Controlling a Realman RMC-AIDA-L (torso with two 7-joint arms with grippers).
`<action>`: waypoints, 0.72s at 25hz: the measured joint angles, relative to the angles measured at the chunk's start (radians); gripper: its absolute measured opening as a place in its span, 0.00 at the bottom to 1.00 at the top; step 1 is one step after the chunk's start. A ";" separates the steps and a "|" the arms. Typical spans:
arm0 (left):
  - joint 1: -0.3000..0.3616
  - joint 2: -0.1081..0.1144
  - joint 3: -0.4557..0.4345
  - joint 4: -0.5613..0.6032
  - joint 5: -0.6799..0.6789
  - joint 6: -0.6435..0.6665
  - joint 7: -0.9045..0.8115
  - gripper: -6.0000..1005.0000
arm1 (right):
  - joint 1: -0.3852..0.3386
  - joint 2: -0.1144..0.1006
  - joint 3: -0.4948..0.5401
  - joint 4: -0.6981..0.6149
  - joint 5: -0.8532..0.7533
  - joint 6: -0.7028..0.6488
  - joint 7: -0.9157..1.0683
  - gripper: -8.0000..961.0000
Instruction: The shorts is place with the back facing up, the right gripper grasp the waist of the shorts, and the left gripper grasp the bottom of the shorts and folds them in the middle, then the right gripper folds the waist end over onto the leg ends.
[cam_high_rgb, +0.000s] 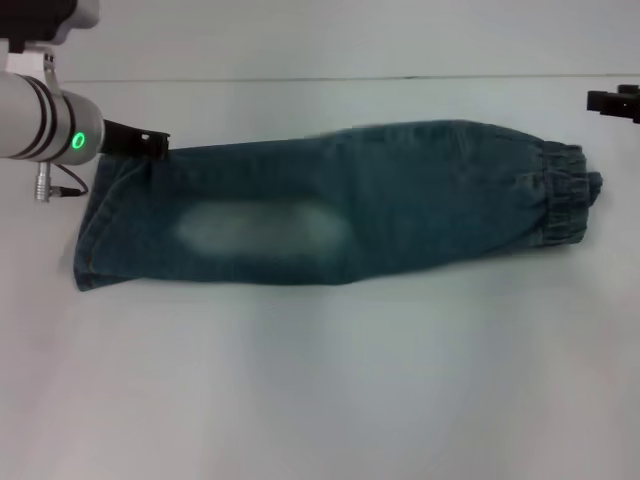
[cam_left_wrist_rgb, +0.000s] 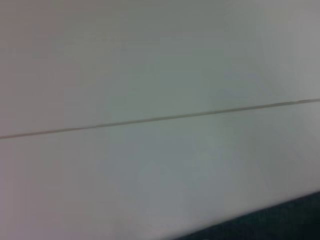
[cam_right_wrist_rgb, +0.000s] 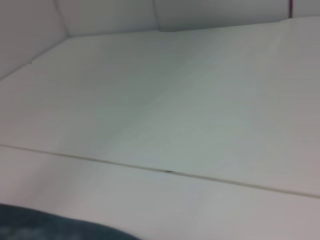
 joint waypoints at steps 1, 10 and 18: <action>-0.001 0.000 0.001 -0.002 0.000 -0.001 -0.004 0.09 | 0.000 0.001 0.000 0.000 0.000 0.013 0.000 0.47; 0.013 0.000 0.001 0.007 -0.001 -0.070 -0.056 0.38 | -0.013 0.006 0.001 -0.011 0.005 0.029 -0.010 0.72; 0.017 -0.002 0.000 0.001 -0.001 -0.119 -0.066 0.70 | -0.056 0.050 0.005 -0.112 0.016 0.001 -0.012 0.94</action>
